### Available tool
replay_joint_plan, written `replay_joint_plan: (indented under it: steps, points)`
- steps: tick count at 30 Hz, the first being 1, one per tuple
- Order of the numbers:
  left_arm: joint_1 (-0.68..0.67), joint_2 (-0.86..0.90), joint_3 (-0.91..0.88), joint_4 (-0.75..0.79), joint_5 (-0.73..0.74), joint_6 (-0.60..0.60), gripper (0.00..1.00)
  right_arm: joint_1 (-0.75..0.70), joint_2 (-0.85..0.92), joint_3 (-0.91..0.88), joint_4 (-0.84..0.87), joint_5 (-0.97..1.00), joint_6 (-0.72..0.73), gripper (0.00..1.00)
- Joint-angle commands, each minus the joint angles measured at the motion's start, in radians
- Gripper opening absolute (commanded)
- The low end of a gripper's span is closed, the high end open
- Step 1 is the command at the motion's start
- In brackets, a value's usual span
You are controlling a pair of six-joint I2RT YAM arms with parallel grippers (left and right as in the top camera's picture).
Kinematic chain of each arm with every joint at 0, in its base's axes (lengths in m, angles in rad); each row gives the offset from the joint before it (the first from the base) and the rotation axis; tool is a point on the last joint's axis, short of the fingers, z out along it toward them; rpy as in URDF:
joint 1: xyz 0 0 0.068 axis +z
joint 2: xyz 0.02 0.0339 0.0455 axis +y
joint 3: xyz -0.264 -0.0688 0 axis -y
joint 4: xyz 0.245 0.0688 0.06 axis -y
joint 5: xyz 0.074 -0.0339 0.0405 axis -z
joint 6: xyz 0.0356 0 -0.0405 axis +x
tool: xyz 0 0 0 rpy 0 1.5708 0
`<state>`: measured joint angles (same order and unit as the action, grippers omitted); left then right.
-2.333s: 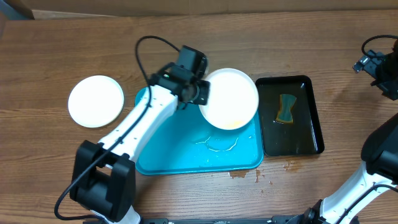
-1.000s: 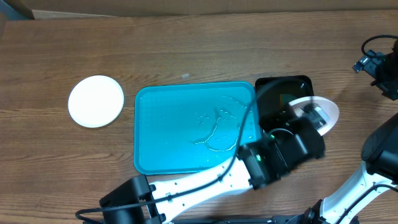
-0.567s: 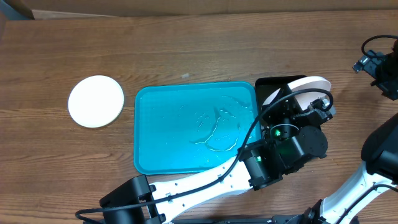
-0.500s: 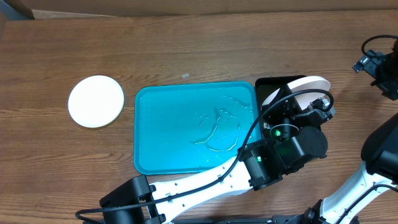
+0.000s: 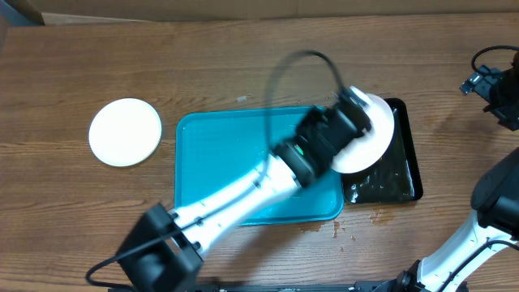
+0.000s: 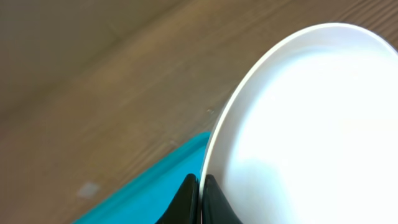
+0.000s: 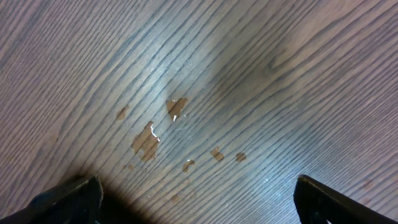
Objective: Clean dirty plates on tray and stack at the side
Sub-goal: 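Carry the white plate left and lower it onto the plate stack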
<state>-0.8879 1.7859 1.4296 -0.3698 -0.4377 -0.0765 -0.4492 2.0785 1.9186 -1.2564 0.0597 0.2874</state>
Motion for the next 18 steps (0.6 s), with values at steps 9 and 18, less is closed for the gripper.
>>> replay_joint_plan:
  steps: [9, 18]
  points:
    - [0.666, -0.067, 0.142, -0.413, 0.771, -0.357, 0.04, -0.001, -0.023, 0.013, 0.004, 0.006, 0.005, 1.0]
    - [1.238, -0.047, 0.098, -0.565, 0.656, -0.343, 0.04, -0.001, -0.023, 0.013, 0.004, 0.006, 0.005, 1.0]
